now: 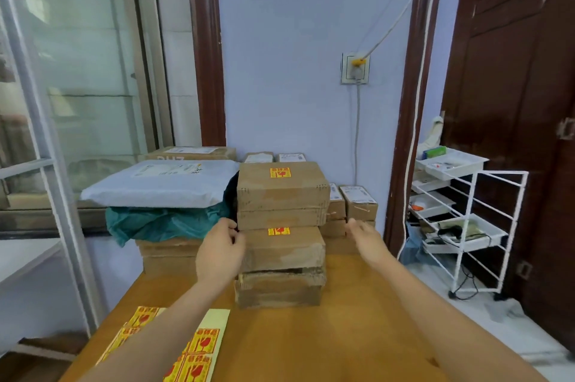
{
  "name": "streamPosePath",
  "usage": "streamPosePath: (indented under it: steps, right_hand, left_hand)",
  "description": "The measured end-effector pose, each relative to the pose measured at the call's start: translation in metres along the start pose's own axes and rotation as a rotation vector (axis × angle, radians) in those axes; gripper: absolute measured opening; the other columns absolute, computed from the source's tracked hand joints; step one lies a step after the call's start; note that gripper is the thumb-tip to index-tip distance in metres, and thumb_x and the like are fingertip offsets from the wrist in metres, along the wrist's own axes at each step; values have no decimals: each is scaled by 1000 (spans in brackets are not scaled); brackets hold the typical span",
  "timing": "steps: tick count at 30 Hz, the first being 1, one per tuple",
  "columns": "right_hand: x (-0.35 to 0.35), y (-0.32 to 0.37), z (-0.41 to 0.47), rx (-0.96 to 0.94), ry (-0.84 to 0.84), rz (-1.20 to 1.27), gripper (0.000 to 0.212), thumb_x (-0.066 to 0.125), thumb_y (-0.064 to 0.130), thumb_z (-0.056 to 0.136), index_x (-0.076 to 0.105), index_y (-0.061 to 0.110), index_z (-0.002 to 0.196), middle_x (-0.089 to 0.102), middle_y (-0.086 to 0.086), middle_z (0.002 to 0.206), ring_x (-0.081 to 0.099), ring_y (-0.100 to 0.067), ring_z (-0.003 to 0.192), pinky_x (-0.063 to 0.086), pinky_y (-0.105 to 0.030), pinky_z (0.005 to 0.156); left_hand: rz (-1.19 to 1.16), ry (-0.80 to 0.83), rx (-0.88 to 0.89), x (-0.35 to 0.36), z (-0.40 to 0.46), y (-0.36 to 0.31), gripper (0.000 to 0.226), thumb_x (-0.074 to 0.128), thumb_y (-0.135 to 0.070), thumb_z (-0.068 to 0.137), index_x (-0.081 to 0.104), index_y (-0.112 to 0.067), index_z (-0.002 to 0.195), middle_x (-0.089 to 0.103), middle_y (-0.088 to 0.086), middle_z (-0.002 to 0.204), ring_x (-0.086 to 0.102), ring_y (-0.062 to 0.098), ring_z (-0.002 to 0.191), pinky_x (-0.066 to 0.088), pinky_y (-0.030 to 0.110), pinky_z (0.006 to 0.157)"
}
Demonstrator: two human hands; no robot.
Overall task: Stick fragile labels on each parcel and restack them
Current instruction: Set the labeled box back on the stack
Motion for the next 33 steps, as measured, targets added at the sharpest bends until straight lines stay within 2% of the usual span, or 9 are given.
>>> streamPosePath:
  steps: [2,6,10,13,15,19,22,26,33]
  right_hand:
    - [-7,-7,-6,-18,-17,-146,35,38,28,102,57,7,123,59,-10,126,53,-21,111,39,-28,89]
    - [-18,-20,-14,-37,-25,-344,26,42,16,100,62,4,112,63,-11,113,58,-25,104,44,-33,84]
    - [-28,-33,-19,-26,12,-497,24,43,13,97,62,0,101,61,-13,106,60,-28,93,45,-33,74]
    - [-43,-39,-13,-43,46,-589,22,43,15,94,60,3,99,63,-11,102,60,-25,89,49,-35,75]
    - [-56,-37,-8,-64,49,-636,20,43,16,94,60,6,99,63,-8,98,60,-24,90,48,-34,74]
    - [-76,-35,1,-86,47,-676,16,41,15,96,51,12,84,52,-2,83,54,-22,82,41,-30,67]
    - [-86,-41,12,-84,34,-656,15,40,16,97,53,10,90,57,-6,93,55,-22,86,42,-31,69]
    - [-88,-49,29,-85,36,-632,25,40,19,98,58,5,110,62,-10,107,59,-24,97,47,-33,79]
    - [-86,-47,75,-131,-6,-492,24,41,18,98,57,5,110,61,-10,107,59,-24,95,50,-37,83]
  left_hand:
    - [39,-20,129,1,-8,-13,12,50,-20,91,54,-17,102,60,-4,88,58,14,78,50,32,63]
    - [107,52,399,21,-26,-60,17,43,-24,91,56,-13,97,59,0,86,54,16,77,45,32,64]
    - [209,173,592,57,-53,-116,25,37,-27,93,49,-14,111,56,0,103,52,18,96,31,28,71]
    - [293,269,641,93,-63,-148,32,38,-28,94,46,-14,121,54,3,118,49,21,110,36,34,86]
    - [320,326,607,117,-61,-164,34,39,-29,93,45,-13,123,53,4,121,47,22,114,37,35,90]
    - [229,434,418,154,-49,-183,34,41,-30,94,44,-11,122,53,7,120,51,26,110,42,37,83]
    - [165,503,271,175,-37,-185,37,41,-33,95,42,-11,124,53,8,120,53,27,108,45,38,82]
    - [97,542,109,193,-14,-177,42,42,-34,95,39,-8,129,50,11,125,53,29,110,46,38,84]
    - [-43,496,-140,226,28,-158,51,40,-31,96,30,-6,140,40,13,137,48,30,118,43,42,98]
Point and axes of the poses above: each hand's wrist, its own z-axis towards the middle knuckle, its own x-axis out of the palm, y = z × x, the point moved 7 cm from there along z, towards the middle knuckle
